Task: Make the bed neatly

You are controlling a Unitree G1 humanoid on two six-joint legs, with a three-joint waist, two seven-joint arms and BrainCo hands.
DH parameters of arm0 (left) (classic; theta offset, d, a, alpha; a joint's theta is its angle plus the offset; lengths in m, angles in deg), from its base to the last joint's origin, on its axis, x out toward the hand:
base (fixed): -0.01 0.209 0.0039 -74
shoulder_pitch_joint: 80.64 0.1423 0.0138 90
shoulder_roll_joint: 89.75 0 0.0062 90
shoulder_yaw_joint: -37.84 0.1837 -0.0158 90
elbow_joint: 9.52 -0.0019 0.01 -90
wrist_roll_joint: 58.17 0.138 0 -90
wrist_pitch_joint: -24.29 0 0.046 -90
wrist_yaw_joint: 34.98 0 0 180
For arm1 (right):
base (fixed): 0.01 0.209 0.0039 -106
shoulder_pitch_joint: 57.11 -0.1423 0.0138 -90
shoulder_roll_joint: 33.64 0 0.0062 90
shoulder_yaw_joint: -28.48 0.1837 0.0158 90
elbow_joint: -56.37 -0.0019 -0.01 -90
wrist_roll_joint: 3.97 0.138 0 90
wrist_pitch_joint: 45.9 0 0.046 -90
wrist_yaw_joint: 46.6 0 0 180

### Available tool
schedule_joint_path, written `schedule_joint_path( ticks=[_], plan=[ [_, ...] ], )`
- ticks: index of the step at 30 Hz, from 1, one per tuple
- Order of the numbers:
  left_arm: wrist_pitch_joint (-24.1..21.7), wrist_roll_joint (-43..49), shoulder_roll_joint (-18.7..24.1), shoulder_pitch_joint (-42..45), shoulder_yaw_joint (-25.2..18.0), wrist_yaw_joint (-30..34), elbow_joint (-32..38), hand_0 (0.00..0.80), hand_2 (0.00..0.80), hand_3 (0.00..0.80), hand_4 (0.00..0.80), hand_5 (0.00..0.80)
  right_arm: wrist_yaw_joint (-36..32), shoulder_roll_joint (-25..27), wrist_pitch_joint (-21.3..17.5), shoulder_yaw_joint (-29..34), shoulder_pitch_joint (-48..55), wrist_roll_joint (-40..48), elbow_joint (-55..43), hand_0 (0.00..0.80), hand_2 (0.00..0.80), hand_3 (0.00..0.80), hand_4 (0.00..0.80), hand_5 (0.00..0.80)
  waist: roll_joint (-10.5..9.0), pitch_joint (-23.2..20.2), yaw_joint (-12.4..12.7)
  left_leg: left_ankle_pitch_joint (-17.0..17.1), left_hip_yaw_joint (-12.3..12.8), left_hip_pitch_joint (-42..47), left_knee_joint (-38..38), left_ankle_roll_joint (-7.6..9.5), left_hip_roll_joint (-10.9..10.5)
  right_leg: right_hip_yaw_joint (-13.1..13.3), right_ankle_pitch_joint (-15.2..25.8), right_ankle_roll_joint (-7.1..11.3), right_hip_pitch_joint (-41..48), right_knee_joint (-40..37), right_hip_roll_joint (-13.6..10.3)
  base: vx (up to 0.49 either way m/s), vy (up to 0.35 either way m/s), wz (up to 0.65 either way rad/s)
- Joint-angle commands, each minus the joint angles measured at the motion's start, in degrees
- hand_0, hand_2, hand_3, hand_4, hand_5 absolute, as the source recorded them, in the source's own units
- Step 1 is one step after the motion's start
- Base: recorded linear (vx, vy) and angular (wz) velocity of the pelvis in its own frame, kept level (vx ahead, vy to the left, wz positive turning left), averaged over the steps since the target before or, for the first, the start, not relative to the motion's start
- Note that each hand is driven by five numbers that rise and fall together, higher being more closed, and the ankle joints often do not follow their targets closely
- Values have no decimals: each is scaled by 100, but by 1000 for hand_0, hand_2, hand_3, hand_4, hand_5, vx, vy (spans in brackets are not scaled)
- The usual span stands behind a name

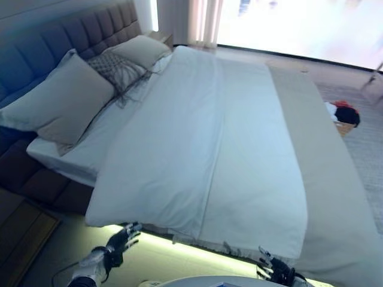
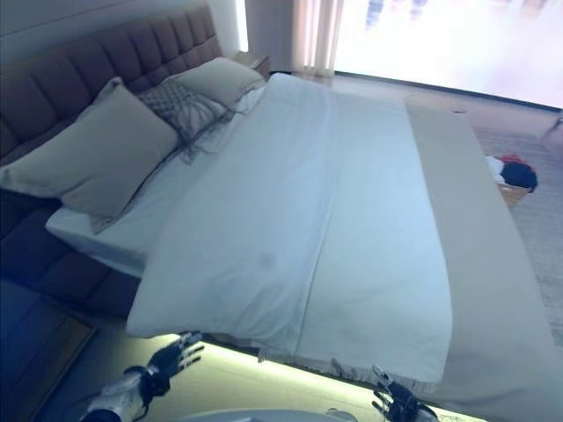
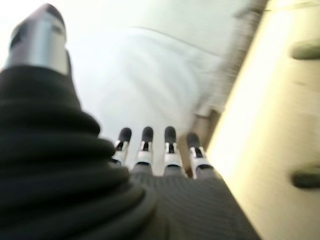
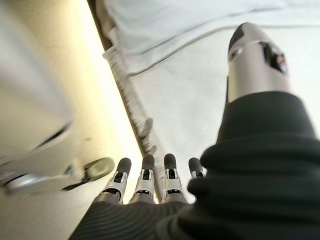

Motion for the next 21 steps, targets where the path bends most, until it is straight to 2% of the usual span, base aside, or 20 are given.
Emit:
schedule_joint_path(
  ticks=[1,2,4,6,9,14,21],
  plan=[
    [77,816,-322,-627,54,-811,-659,0,0,0,0,0,228,-59,-78,-181,-563,-267,334,0,0,0,0,0,132,357,2,-329,-791,-100,433,487,-569,153,97,-298,-81,181,471,173,-23,-62],
    [205,924,-426,-617,112,-989,-828,0,0,0,0,0,358,-87,-18,-254,-596,-406,421,0,0,0,0,0,184,354,27,-301,-1039,-150,393,541,-688,273,94,-307,-70,191,491,151,14,-99],
    [468,1351,-536,-633,228,-1100,-982,0,0,0,0,0,569,-94,28,-295,-593,-589,553,0,0,0,0,0,267,364,13,-236,-1175,-141,289,570,-772,375,74,-316,-23,189,524,135,66,-150],
    [771,1427,-673,-658,435,-1237,-1091,0,0,0,0,0,777,-87,74,-300,-545,-816,665,0,0,0,0,0,333,362,-55,-214,-1210,-81,211,576,-809,401,43,-311,35,188,516,149,98,-84],
    [1093,1787,-907,-603,600,-1360,-1200,0,0,0,0,0,896,-180,77,-298,-451,-955,816,0,0,0,0,0,366,298,-159,-262,-1180,38,88,617,-842,425,14,-280,52,204,488,123,62,-6],
    [1028,1518,-1256,-392,755,-1480,-1263,0,0,0,0,0,783,-513,21,-360,-355,-1119,913,0,0,0,0,0,348,217,-148,-375,-1108,123,60,675,-902,450,78,-220,74,97,445,87,7,-12],
    [976,1272,-1175,-329,679,-1653,-1203,0,0,0,0,0,818,-645,-14,-661,-445,-1053,820,0,0,0,0,0,329,244,-45,-409,-1120,143,42,735,-907,387,51,-210,57,169,400,37,3,-1]
  ],
)
